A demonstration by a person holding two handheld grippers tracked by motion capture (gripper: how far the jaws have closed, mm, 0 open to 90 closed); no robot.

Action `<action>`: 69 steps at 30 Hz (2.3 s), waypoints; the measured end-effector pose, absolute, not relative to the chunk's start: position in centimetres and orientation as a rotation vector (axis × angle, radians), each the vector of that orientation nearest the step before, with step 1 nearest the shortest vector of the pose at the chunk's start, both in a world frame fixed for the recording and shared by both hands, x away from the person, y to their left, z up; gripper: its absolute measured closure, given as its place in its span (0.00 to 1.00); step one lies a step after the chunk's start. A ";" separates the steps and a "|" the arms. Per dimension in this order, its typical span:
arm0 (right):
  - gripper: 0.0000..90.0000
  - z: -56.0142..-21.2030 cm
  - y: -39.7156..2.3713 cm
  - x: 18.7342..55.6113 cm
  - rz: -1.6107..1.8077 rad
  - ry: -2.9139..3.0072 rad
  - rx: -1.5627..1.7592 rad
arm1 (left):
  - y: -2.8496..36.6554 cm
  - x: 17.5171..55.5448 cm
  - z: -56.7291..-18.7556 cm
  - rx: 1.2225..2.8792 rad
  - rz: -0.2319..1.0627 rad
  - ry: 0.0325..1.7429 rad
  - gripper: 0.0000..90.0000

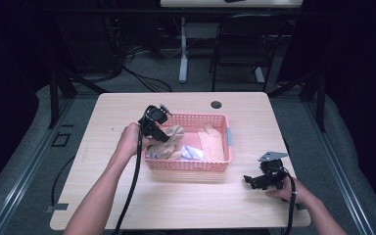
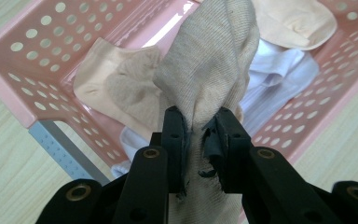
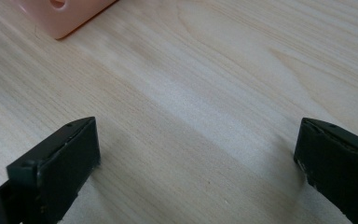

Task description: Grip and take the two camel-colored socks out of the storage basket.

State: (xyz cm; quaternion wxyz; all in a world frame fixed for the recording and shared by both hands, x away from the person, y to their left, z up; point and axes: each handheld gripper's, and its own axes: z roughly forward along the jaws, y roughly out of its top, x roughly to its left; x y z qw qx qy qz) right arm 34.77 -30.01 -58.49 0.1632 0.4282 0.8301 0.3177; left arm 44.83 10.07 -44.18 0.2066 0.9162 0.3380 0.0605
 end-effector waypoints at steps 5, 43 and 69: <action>0.00 -58.5 -30.0 34.8 0.905 2.367 1.221 | 10.5 44.6 -43.3 2.546 0.166 0.936 0.84; 0.00 -58.5 -30.0 34.8 0.905 2.366 1.221 | 19.2 43.1 -40.4 2.425 0.199 1.070 0.84; 0.00 -58.5 -30.0 34.8 0.905 2.366 1.221 | 26.0 41.6 -42.8 2.354 0.200 1.264 0.84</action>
